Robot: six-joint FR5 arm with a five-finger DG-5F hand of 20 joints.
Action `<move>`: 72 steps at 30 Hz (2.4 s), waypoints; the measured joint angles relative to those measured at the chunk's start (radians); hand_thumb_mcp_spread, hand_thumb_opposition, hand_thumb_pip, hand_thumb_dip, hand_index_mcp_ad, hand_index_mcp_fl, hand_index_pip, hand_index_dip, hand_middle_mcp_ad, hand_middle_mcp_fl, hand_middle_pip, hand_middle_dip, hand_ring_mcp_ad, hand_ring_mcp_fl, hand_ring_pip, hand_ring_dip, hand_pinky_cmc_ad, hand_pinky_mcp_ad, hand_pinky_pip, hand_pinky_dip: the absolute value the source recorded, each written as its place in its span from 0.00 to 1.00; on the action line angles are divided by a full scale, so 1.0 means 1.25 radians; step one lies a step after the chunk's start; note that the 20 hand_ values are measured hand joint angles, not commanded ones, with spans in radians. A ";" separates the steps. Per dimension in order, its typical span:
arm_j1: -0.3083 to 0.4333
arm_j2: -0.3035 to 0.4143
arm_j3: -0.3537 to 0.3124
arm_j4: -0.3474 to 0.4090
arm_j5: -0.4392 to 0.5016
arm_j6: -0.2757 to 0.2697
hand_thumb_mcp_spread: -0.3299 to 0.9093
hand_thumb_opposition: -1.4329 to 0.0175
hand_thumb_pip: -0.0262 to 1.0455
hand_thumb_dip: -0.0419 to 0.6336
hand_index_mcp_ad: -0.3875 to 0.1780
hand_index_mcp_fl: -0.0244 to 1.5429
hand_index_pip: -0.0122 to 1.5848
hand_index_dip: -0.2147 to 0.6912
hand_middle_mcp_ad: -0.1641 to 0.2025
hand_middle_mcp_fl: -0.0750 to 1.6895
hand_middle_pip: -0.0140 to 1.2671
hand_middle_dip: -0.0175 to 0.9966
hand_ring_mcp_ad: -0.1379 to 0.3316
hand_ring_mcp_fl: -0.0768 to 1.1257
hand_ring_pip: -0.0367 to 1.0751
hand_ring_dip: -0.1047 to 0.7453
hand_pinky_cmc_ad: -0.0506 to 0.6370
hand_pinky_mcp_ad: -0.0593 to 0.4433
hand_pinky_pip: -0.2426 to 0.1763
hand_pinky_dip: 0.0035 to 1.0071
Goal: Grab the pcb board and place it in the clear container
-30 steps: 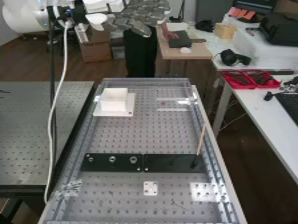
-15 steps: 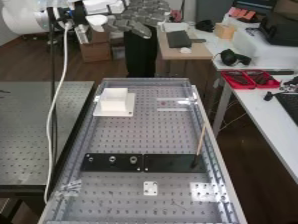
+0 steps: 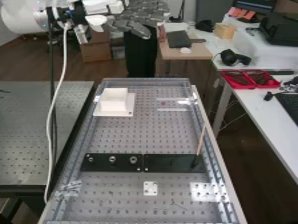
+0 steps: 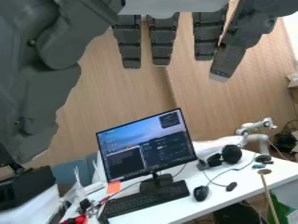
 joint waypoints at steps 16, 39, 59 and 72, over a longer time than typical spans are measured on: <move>0.006 0.006 -0.010 0.005 0.012 0.005 0.47 0.47 0.40 0.20 0.61 0.09 0.07 0.50 0.64 0.04 0.11 0.13 0.79 0.06 0.11 0.15 0.53 0.51 0.29 0.70; 0.005 0.006 -0.007 0.003 -0.004 0.006 0.47 0.48 0.40 0.20 0.61 0.10 0.07 0.50 0.64 0.04 0.11 0.13 0.80 0.06 0.11 0.15 0.53 0.51 0.29 0.70; -0.002 0.000 -0.003 0.004 -0.009 0.012 0.47 0.48 0.40 0.20 0.61 0.10 0.07 0.50 0.64 0.04 0.11 0.13 0.83 0.06 0.11 0.15 0.53 0.54 0.29 0.70; -0.008 -0.006 0.001 0.002 -0.016 0.019 0.47 0.48 0.40 0.20 0.62 0.09 0.07 0.50 0.64 0.04 0.11 0.13 0.83 0.06 0.11 0.15 0.53 0.54 0.29 0.70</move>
